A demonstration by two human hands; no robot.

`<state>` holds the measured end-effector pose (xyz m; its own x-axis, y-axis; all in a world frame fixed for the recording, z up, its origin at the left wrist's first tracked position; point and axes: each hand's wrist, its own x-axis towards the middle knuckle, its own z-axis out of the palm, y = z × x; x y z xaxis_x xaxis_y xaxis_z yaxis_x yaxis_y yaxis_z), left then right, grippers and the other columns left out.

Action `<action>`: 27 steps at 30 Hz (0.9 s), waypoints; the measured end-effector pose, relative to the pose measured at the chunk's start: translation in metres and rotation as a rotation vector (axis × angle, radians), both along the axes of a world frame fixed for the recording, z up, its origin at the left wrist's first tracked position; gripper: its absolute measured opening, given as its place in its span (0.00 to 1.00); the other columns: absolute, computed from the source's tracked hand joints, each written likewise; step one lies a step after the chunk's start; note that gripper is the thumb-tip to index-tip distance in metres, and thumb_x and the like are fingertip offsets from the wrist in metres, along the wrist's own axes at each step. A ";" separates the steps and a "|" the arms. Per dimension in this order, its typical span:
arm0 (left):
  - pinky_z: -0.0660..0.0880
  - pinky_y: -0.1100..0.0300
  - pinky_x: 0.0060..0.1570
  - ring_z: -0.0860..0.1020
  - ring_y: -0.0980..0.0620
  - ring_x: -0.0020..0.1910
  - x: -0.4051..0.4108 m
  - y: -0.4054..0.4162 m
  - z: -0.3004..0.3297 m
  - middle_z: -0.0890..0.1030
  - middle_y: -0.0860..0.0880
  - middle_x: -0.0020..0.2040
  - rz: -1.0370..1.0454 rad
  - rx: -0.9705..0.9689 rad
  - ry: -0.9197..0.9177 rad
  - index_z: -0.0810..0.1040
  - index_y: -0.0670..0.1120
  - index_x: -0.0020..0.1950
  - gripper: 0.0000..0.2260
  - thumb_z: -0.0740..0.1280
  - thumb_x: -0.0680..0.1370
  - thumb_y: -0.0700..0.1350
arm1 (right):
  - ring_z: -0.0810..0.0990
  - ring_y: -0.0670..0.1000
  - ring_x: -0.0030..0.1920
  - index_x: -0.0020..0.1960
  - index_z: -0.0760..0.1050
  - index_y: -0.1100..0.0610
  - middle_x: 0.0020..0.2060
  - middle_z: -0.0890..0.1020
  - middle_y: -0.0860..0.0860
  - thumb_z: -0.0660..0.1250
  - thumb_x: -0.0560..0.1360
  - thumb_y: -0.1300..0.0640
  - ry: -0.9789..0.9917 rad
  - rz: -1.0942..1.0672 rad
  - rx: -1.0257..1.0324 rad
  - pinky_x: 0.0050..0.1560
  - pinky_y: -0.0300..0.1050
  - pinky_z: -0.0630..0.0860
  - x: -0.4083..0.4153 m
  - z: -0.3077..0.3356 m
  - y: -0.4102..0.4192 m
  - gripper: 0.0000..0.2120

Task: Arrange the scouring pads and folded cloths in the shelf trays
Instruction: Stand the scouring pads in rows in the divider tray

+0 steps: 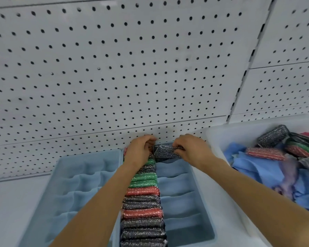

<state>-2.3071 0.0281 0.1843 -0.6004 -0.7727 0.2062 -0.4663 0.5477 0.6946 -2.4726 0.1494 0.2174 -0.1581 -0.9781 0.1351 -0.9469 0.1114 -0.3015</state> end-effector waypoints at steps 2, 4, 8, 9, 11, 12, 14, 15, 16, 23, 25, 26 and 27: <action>0.72 0.59 0.63 0.79 0.53 0.56 0.006 0.004 0.003 0.82 0.47 0.57 -0.032 0.023 -0.014 0.79 0.43 0.61 0.19 0.56 0.78 0.28 | 0.74 0.53 0.55 0.55 0.77 0.55 0.51 0.78 0.51 0.63 0.78 0.56 0.175 0.028 0.030 0.46 0.47 0.73 0.007 -0.005 -0.011 0.08; 0.68 0.66 0.62 0.77 0.53 0.61 0.011 0.008 0.005 0.81 0.49 0.60 -0.046 0.039 -0.066 0.77 0.45 0.65 0.18 0.56 0.80 0.31 | 0.73 0.54 0.56 0.53 0.77 0.56 0.50 0.77 0.52 0.62 0.77 0.59 0.286 0.034 0.079 0.41 0.46 0.71 0.014 -0.011 -0.019 0.07; 0.68 0.60 0.66 0.73 0.51 0.65 0.017 0.017 0.003 0.76 0.49 0.67 -0.067 0.037 -0.167 0.73 0.49 0.70 0.18 0.57 0.82 0.38 | 0.75 0.55 0.52 0.47 0.80 0.57 0.46 0.78 0.53 0.68 0.73 0.62 0.381 -0.007 0.072 0.34 0.46 0.68 0.023 -0.027 -0.028 0.04; 0.68 0.58 0.66 0.73 0.50 0.66 0.018 0.019 0.003 0.76 0.49 0.68 -0.076 0.019 -0.193 0.72 0.50 0.71 0.18 0.58 0.82 0.38 | 0.75 0.55 0.52 0.46 0.80 0.57 0.45 0.78 0.52 0.69 0.72 0.62 0.397 -0.026 0.043 0.34 0.46 0.68 0.023 -0.029 -0.030 0.04; 0.69 0.56 0.65 0.73 0.48 0.65 0.019 0.020 0.004 0.75 0.48 0.67 -0.084 0.008 -0.230 0.71 0.50 0.71 0.18 0.59 0.82 0.39 | 0.73 0.54 0.56 0.52 0.79 0.57 0.50 0.76 0.52 0.65 0.75 0.61 0.358 -0.033 0.086 0.38 0.47 0.70 0.024 -0.028 -0.033 0.07; 0.70 0.55 0.65 0.73 0.48 0.64 0.020 0.020 0.005 0.76 0.48 0.67 -0.089 0.008 -0.233 0.71 0.50 0.71 0.18 0.59 0.82 0.40 | 0.72 0.54 0.58 0.55 0.78 0.56 0.52 0.75 0.52 0.64 0.76 0.59 0.305 -0.034 0.128 0.42 0.47 0.72 0.024 -0.025 -0.032 0.09; 0.72 0.52 0.62 0.75 0.48 0.61 0.021 0.023 0.009 0.78 0.48 0.64 -0.092 -0.005 -0.212 0.72 0.50 0.69 0.16 0.61 0.81 0.41 | 0.70 0.54 0.60 0.63 0.75 0.54 0.55 0.74 0.52 0.65 0.76 0.56 0.126 -0.023 0.112 0.50 0.49 0.74 0.019 -0.018 -0.020 0.15; 0.73 0.53 0.60 0.76 0.48 0.60 0.022 0.026 0.011 0.79 0.48 0.62 -0.082 -0.015 -0.192 0.73 0.49 0.68 0.15 0.62 0.81 0.41 | 0.70 0.53 0.60 0.66 0.73 0.53 0.57 0.74 0.52 0.66 0.76 0.56 0.023 -0.016 0.067 0.54 0.49 0.74 0.014 -0.016 -0.008 0.19; 0.73 0.54 0.60 0.76 0.49 0.59 0.022 0.030 0.012 0.79 0.48 0.61 -0.061 -0.028 -0.169 0.73 0.49 0.67 0.15 0.63 0.81 0.42 | 0.70 0.53 0.60 0.68 0.71 0.53 0.59 0.74 0.52 0.68 0.75 0.56 -0.066 -0.018 0.000 0.56 0.49 0.73 0.008 -0.012 0.006 0.22; 0.65 0.67 0.62 0.72 0.56 0.65 -0.055 0.106 0.036 0.75 0.54 0.65 -0.291 -0.052 0.031 0.73 0.52 0.69 0.16 0.63 0.81 0.49 | 0.75 0.58 0.56 0.59 0.79 0.58 0.53 0.80 0.56 0.72 0.73 0.61 -0.168 -0.398 -0.248 0.55 0.49 0.71 -0.067 0.005 0.123 0.15; 0.68 0.58 0.65 0.74 0.53 0.62 -0.087 0.131 0.038 0.78 0.52 0.63 -0.459 -0.066 0.017 0.76 0.50 0.66 0.18 0.62 0.79 0.55 | 0.74 0.60 0.57 0.59 0.78 0.58 0.54 0.79 0.57 0.70 0.74 0.59 -0.143 -0.504 -0.190 0.56 0.51 0.71 -0.087 0.007 0.150 0.13; 0.68 0.55 0.66 0.76 0.51 0.60 -0.100 0.140 0.037 0.80 0.51 0.60 -0.538 -0.085 -0.026 0.77 0.50 0.65 0.20 0.60 0.78 0.58 | 0.73 0.60 0.58 0.59 0.78 0.58 0.55 0.78 0.57 0.70 0.75 0.57 -0.107 -0.545 -0.164 0.56 0.53 0.72 -0.095 0.007 0.162 0.14; 0.66 0.55 0.68 0.77 0.50 0.58 -0.111 0.146 0.034 0.82 0.50 0.57 -0.595 -0.108 -0.082 0.78 0.50 0.63 0.19 0.60 0.78 0.58 | 0.73 0.61 0.58 0.60 0.78 0.57 0.55 0.78 0.56 0.70 0.74 0.56 -0.060 -0.590 -0.145 0.56 0.54 0.72 -0.103 0.008 0.174 0.15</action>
